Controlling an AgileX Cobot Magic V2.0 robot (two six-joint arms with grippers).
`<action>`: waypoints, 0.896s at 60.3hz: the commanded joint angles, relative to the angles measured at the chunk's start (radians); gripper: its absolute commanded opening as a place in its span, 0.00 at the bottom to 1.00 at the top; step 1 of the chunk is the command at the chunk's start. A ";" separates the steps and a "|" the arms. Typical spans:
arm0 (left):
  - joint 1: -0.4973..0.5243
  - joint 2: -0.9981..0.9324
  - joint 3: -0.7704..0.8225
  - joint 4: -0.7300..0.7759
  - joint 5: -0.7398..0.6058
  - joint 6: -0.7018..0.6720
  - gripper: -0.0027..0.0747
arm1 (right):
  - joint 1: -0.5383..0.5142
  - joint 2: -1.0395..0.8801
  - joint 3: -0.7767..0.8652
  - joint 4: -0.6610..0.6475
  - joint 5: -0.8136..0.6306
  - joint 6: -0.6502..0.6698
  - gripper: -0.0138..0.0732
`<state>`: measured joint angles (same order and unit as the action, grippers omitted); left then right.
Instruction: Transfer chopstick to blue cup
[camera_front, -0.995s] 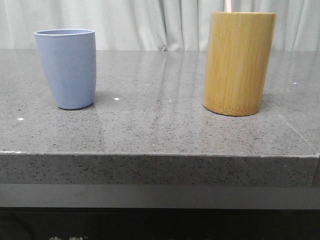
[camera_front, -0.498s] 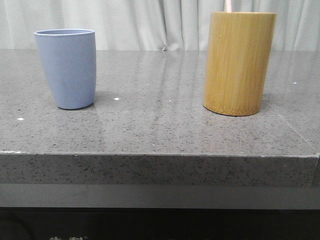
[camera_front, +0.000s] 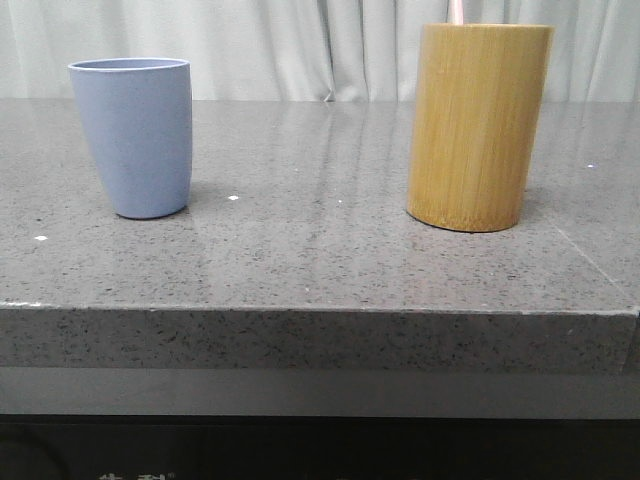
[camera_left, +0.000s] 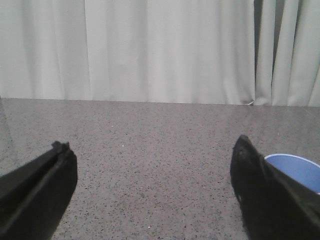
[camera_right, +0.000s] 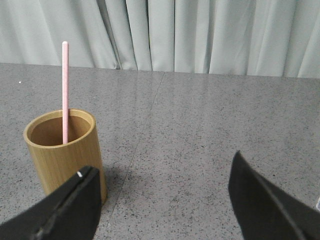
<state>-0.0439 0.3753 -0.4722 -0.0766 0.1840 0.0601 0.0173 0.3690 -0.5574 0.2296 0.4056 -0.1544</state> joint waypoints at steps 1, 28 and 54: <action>0.000 0.036 -0.072 -0.006 -0.027 0.002 0.84 | -0.004 0.015 -0.034 0.006 -0.080 -0.003 0.79; -0.196 0.537 -0.581 -0.006 0.298 0.160 0.84 | -0.002 0.015 -0.034 0.006 -0.080 -0.003 0.79; -0.451 1.037 -1.112 -0.008 0.878 0.158 0.84 | -0.002 0.015 -0.034 0.006 -0.076 -0.003 0.79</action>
<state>-0.4599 1.3575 -1.4851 -0.0766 1.0007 0.2175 0.0173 0.3690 -0.5574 0.2296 0.4056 -0.1544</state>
